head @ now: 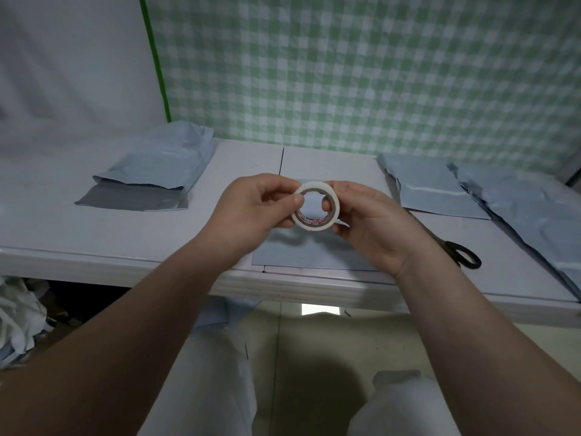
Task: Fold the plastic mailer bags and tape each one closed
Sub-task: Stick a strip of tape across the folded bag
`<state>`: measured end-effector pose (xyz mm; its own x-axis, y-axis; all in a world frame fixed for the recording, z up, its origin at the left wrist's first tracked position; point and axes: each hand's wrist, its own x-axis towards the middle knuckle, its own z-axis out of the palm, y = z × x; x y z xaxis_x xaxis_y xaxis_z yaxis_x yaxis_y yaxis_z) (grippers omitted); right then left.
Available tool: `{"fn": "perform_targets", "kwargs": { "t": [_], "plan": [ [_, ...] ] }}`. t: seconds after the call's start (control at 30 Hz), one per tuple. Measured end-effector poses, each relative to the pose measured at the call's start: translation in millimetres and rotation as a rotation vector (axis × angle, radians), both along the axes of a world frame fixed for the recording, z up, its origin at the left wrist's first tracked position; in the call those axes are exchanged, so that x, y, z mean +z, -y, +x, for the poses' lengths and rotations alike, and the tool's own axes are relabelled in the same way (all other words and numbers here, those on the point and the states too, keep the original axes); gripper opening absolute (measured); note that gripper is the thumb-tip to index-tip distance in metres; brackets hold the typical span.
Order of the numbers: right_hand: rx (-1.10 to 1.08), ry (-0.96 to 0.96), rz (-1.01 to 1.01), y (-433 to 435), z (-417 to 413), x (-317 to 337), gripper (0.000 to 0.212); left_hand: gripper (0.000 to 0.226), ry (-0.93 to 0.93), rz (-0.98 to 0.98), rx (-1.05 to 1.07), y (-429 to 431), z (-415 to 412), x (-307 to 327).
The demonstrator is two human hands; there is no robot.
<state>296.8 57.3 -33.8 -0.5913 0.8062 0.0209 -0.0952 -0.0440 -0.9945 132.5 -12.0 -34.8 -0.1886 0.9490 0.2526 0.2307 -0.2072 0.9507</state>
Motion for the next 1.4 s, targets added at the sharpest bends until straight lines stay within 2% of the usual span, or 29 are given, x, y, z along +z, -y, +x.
{"fn": "perform_targets", "kwargs": {
  "t": [0.23, 0.53, 0.7, 0.8, 0.9, 1.0, 1.1, 1.17, 1.4],
  "plan": [
    [0.012, -0.089, -0.080, 14, -6, -6, 0.021, 0.011, 0.317, -0.117, 0.019, 9, 4, -13],
    [-0.046, -0.143, -0.122, 28, -15, -18, 0.023, 0.006, 0.831, -0.233, 0.003, 17, 10, -17],
    [-0.029, -0.196, -0.185, 37, -20, -19, 0.032, 0.031, 0.869, -0.221, -0.080, 20, 10, -18],
    [-0.013, -0.216, -0.215, 39, -20, -20, 0.041, 0.033, 0.847, -0.214, -0.094, 21, 11, -18],
    [-0.023, -0.212, -0.201, 41, -17, -21, 0.035, 0.030, 0.845, -0.211, -0.091, 21, 13, -18],
    [-0.115, -0.189, -0.067, 43, -16, -21, 0.033, 0.028, 0.875, -0.201, -0.076, 20, 15, -18],
    [-0.308, -0.058, 0.244, 45, -15, -22, 0.031, 0.032, 0.891, -0.187, -0.069, 19, 15, -19],
    [-0.390, 0.020, 0.379, 47, -15, -22, 0.029, 0.033, 0.899, -0.183, -0.058, 18, 16, -19],
    [-0.533, 0.089, 0.570, 52, -17, -24, 0.027, 0.034, 0.890, -0.169, -0.054, 18, 21, -15]
  ]
}}
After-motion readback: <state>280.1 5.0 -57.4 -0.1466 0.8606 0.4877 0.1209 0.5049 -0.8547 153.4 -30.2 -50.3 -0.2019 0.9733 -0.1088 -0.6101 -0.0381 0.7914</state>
